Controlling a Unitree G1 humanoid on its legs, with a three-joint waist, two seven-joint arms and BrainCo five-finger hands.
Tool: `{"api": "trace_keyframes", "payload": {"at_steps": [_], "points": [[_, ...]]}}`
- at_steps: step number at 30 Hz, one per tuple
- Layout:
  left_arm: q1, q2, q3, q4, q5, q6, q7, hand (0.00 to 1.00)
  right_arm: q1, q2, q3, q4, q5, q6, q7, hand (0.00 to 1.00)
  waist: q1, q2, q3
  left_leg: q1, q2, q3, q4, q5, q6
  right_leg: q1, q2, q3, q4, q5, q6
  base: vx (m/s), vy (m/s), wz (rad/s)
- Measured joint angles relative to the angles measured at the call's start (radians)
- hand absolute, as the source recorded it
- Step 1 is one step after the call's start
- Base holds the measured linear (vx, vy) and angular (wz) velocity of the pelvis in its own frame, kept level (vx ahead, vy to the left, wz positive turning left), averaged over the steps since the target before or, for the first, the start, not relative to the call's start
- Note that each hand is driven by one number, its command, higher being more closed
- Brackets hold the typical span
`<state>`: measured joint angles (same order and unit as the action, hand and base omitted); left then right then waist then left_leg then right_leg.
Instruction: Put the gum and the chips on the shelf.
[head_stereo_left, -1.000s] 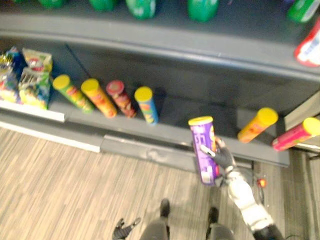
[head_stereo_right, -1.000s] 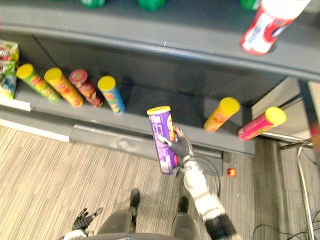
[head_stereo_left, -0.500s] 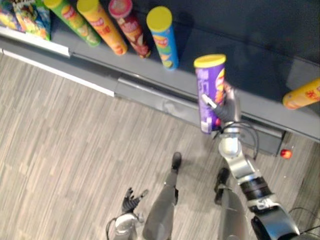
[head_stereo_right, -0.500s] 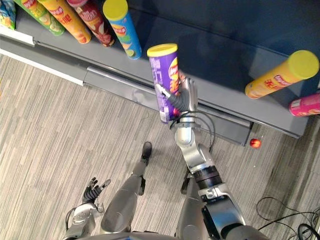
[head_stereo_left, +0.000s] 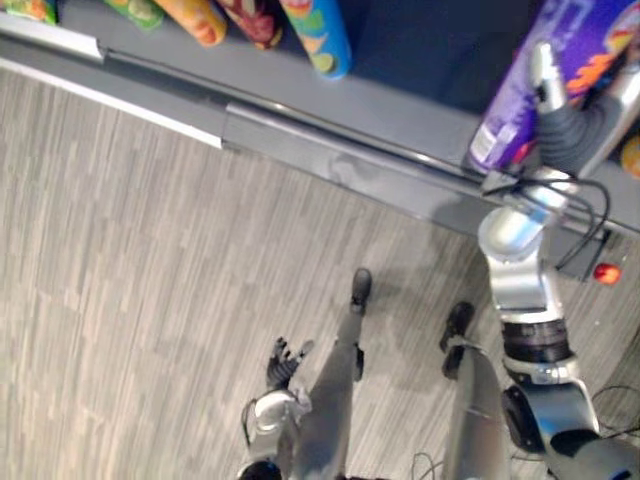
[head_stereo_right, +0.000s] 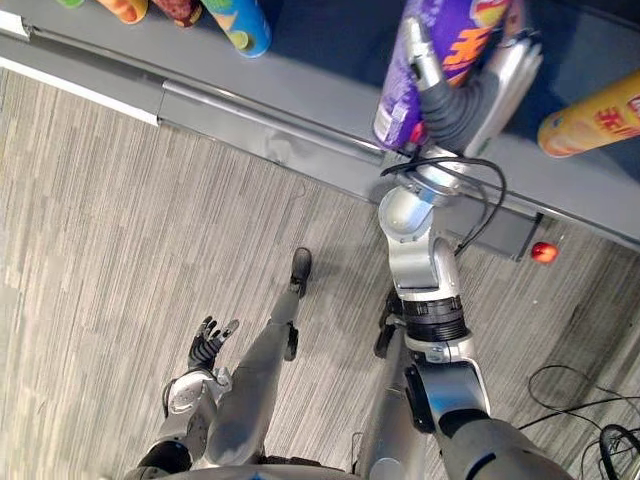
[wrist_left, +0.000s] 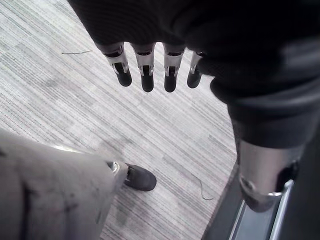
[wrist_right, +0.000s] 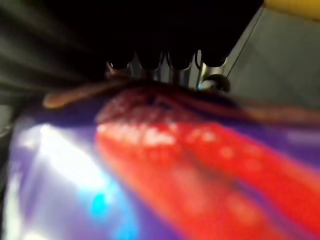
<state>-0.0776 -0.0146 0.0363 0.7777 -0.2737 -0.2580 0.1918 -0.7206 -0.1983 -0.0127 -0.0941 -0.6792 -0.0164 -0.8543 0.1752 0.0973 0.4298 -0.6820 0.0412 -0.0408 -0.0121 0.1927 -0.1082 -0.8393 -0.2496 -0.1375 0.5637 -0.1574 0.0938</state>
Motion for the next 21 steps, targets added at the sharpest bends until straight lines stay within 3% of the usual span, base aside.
{"api": "trace_keyframes", "payload": {"at_steps": [4, 15, 21], "points": [[-0.001, -0.005, 0.000, -0.038, -0.033, -0.006, -0.001, 0.00, -0.037, -0.031, 0.000, -0.013, -0.021, 0.022, -0.013, 1.00, 0.022, 0.002, 0.001, -0.058, 0.000, 0.004, 0.011, 0.008, -0.008, -0.067, 0.000, 0.010, 0.024, -0.002, -0.001, -0.01, -0.029, 0.01], [-0.009, -0.006, 0.000, -0.115, -0.041, -0.024, -0.005, 0.00, -0.149, -0.102, 0.000, -0.009, -0.021, 0.040, -0.054, 1.00, 0.046, 0.012, 0.006, -0.226, -0.004, 0.023, 0.051, 0.009, -0.010, -0.263, -0.015, 0.032, 0.122, -0.013, -0.019, -0.02, -0.049, 0.08], [-0.009, -0.007, -0.003, -0.161, -0.078, -0.033, -0.004, 0.00, -0.204, -0.160, 0.000, -0.003, -0.020, 0.061, -0.057, 1.00, 0.051, 0.017, 0.008, -0.309, -0.012, 0.064, 0.072, 0.013, -0.015, -0.359, -0.034, 0.070, 0.188, -0.038, -0.009, -0.04, -0.061, 0.23]]}}
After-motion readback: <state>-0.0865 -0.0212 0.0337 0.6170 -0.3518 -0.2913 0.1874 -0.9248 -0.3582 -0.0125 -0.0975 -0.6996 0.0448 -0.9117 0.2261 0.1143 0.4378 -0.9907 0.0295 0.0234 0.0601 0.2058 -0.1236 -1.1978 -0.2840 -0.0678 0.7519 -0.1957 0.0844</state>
